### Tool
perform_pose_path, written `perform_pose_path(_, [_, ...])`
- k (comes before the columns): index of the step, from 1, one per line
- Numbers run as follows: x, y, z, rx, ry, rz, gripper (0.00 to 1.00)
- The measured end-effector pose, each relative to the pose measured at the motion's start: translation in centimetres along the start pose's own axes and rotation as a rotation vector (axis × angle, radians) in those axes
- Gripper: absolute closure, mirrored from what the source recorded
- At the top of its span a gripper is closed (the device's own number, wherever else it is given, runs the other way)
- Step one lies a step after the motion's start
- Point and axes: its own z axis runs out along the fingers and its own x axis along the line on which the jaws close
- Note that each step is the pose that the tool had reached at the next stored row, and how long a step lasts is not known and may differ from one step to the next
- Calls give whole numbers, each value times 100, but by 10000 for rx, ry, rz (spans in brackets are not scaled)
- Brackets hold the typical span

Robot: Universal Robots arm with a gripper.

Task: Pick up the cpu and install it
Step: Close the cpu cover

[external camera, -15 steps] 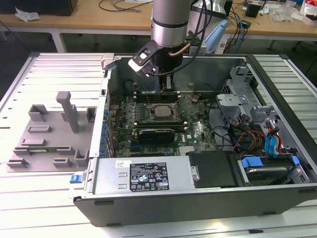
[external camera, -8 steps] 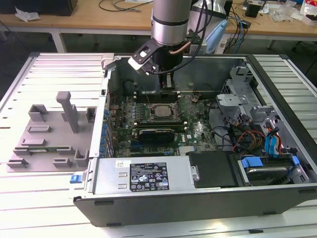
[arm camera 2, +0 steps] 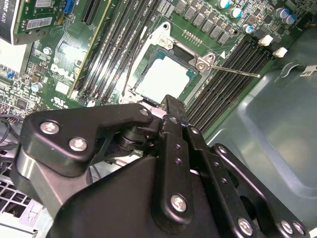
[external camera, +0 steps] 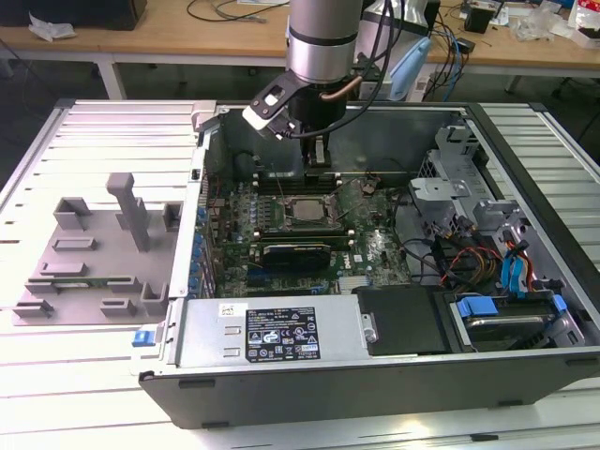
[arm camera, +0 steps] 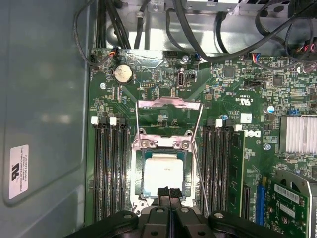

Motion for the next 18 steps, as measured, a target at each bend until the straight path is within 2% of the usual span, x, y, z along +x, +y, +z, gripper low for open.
perform_pose_path(13, [-6, 186, 2, 0, 1, 0, 89])
perform_pose_path(18, [-11, 362, 5, -1, 2, -1, 89])
